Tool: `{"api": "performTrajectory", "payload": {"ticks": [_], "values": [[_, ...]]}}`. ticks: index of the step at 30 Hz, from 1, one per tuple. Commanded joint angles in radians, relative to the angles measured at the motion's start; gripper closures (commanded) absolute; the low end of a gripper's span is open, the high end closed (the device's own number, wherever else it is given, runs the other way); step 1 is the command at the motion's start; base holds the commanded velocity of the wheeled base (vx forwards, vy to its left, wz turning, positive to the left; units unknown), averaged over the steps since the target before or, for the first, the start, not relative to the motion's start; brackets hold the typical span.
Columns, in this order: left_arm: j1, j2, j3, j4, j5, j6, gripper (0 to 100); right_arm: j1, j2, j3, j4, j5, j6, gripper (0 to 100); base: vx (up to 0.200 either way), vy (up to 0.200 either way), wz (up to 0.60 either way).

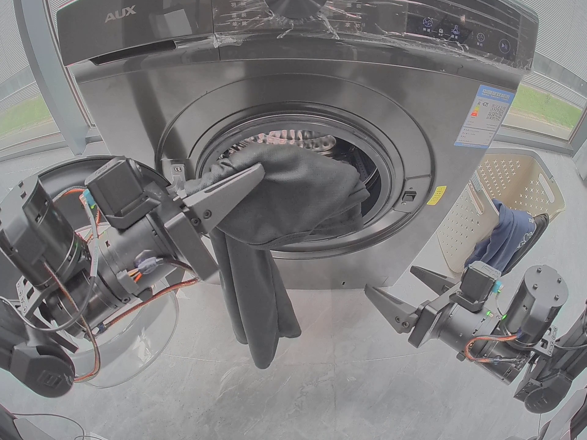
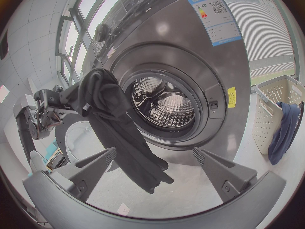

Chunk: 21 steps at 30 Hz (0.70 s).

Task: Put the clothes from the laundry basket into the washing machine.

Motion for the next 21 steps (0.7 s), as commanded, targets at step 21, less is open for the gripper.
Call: {"api": "performTrajectory", "payload": {"ticks": [21], "values": [[-0.016, -0.044, 0.005, -0.043, -0.004, -0.044, 100, 0.006, 0.422, -0.355, -0.048, 0.042, -0.015, 0, 0.0, 0.0, 0.0]]}}
